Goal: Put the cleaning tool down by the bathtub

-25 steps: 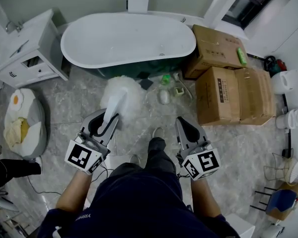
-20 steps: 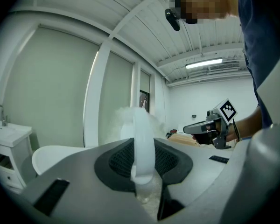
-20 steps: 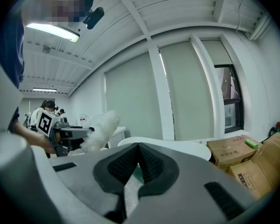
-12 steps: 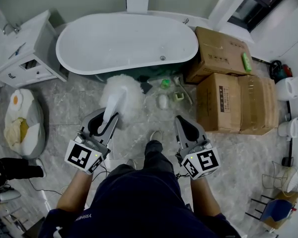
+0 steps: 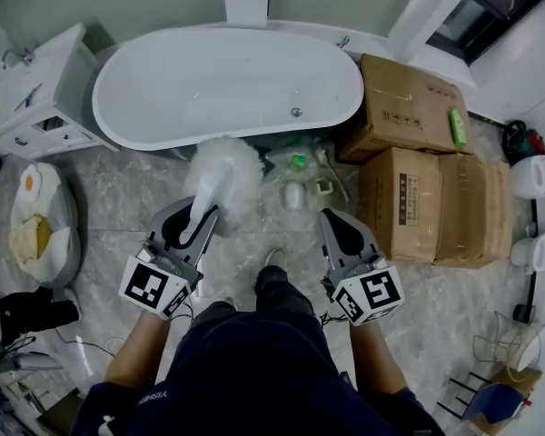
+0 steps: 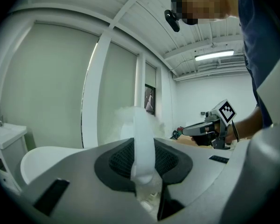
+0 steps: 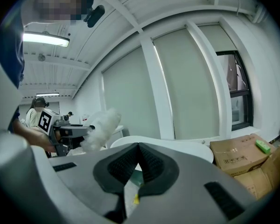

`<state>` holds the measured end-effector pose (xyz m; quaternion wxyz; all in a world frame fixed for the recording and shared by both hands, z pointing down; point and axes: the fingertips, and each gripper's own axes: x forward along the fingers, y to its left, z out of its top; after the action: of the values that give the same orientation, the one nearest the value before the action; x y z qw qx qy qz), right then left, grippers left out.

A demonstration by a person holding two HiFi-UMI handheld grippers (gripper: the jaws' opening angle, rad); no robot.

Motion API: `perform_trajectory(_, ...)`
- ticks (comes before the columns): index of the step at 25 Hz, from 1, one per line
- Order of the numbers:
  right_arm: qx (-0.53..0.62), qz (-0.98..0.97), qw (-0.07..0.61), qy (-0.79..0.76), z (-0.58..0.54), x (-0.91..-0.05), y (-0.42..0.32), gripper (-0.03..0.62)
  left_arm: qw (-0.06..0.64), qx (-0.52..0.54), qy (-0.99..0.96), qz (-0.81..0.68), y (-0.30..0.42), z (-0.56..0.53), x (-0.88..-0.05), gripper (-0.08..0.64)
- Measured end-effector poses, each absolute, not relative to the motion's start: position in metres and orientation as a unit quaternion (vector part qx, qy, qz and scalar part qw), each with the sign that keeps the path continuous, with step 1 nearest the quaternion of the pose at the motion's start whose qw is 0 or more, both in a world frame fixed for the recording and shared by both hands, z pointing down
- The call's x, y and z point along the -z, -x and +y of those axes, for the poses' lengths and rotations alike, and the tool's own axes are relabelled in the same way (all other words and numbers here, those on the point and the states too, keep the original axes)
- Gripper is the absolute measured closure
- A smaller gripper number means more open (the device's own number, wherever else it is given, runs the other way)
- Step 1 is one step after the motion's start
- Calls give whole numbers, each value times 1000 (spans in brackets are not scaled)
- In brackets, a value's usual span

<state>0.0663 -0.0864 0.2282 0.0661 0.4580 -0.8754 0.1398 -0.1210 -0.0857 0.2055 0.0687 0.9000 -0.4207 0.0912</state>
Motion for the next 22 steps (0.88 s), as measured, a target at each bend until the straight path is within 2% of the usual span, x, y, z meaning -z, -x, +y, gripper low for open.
perform_trajectory(22, -164, -877, 71, -445, -201, -264, -129, 588, 76, -125, -894, -424, 57, -190, -226, 453)
